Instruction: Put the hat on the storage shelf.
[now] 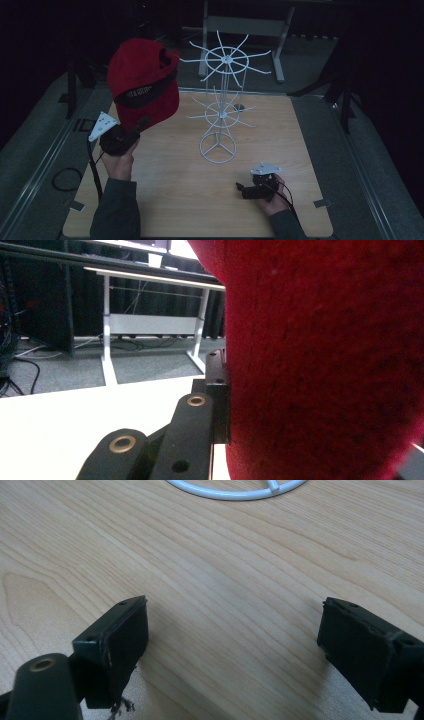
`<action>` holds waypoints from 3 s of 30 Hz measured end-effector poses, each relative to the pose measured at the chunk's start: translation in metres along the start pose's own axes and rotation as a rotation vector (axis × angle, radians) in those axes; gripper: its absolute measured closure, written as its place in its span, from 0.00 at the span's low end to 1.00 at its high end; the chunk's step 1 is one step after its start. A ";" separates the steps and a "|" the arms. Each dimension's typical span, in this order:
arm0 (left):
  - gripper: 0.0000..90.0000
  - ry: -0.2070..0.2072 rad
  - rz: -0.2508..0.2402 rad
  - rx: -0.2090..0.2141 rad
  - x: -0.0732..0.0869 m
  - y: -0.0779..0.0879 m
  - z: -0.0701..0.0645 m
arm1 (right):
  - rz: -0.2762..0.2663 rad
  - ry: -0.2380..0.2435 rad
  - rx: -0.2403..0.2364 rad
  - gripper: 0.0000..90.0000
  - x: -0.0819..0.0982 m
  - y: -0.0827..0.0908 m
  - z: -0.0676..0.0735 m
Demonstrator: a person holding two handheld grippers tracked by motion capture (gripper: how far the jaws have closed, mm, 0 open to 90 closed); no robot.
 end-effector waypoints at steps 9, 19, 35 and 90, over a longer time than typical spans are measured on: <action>0.94 0.004 -0.005 -0.006 -0.002 -0.001 -0.002 | 0.000 0.000 0.000 0.14 0.000 0.000 0.000; 0.94 -0.002 -0.019 -0.007 -0.007 -0.001 -0.007 | 0.000 0.000 0.000 0.14 0.000 0.000 0.000; 0.94 -0.002 -0.042 0.006 -0.015 0.001 -0.015 | 0.001 -0.001 0.000 0.14 0.000 0.000 0.000; 0.93 -0.030 -0.093 0.036 -0.033 0.015 -0.040 | 0.001 -0.001 0.000 0.14 0.000 0.000 0.000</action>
Point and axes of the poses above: each handheld gripper's, and its own axes: y roughly backward along the jaws, x roughly out of its underside, z roughly to its left, the point moved 1 cm from there along -y, roughly forward along the jaws, and after that the axes turned 10 degrees about x, right-handed, at the moved point
